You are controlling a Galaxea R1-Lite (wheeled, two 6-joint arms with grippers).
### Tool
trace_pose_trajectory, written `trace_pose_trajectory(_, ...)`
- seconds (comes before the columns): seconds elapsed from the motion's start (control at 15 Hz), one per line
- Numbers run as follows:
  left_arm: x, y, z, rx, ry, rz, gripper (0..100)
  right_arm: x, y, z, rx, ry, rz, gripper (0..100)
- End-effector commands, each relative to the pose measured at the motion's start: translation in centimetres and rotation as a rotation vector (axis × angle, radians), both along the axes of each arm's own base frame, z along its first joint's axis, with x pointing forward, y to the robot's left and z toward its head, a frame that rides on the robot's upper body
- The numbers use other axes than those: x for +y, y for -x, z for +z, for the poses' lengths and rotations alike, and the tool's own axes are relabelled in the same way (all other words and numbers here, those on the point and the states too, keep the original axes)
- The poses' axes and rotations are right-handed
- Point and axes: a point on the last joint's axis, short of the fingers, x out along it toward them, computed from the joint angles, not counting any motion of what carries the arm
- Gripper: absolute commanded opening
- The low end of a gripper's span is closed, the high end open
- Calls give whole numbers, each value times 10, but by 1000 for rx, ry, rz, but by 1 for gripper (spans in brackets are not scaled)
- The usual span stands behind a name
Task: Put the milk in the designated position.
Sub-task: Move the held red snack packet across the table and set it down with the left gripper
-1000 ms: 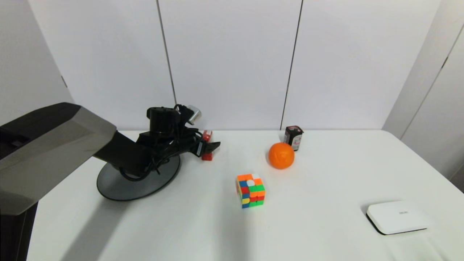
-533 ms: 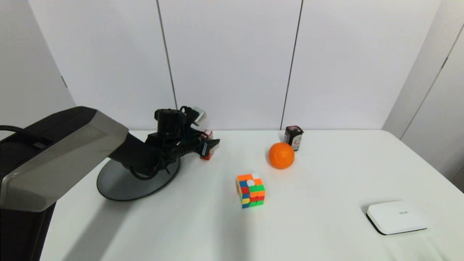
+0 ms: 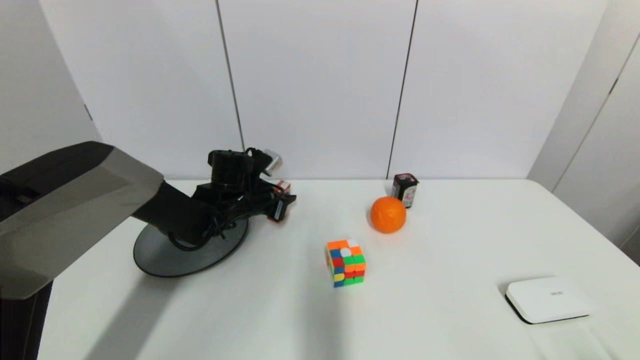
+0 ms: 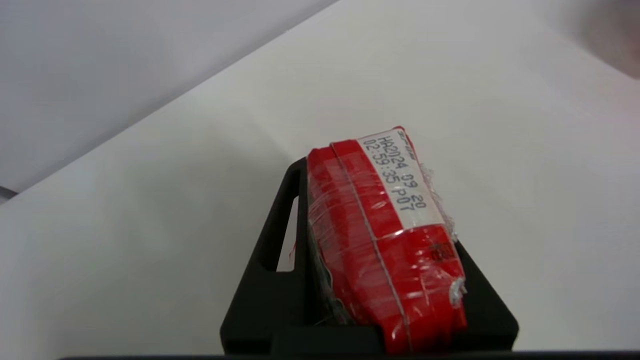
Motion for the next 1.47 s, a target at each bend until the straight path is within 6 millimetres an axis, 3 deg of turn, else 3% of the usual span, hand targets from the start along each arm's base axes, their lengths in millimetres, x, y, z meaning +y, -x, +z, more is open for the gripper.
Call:
trace_pose_trajectory(0.07,5,34,74,-108,35,-25,0,0,0,0,1,-1,0,100)
trace_pose_trajectory(0.2,17,65,120,-173,56,-18,0,0,0,0,1,-1,0,100)
trace_pose_trajectory(0.33,39,110,162,-197,38,64,0,0,0,0,1,-1,0,100)
trace_pose_trajectory(0.4,51,134,173,-189,19,95,0,0,0,0,1,-1,0,100)
trace_pose_trajectory(0.53,75,173,178,-137,-20,115,0,0,0,0,1,-1,0,100)
trace_pose_trajectory(0.67,107,205,174,-148,-90,100,0,0,0,0,1,-1,0,100)
trace_pose_trajectory(0.87,148,227,155,-103,-92,-162,0,0,0,0,1,-1,0,100)
trace_pose_trajectory(1.07,179,238,112,-60,-97,-350,0,0,0,0,1,-1,0,100)
trace_pose_trajectory(1.33,187,242,60,39,-10,-528,0,0,0,0,1,-1,0,100)
trace_pose_trajectory(1.47,193,228,40,61,-5,-567,0,0,0,0,1,-1,0,100)
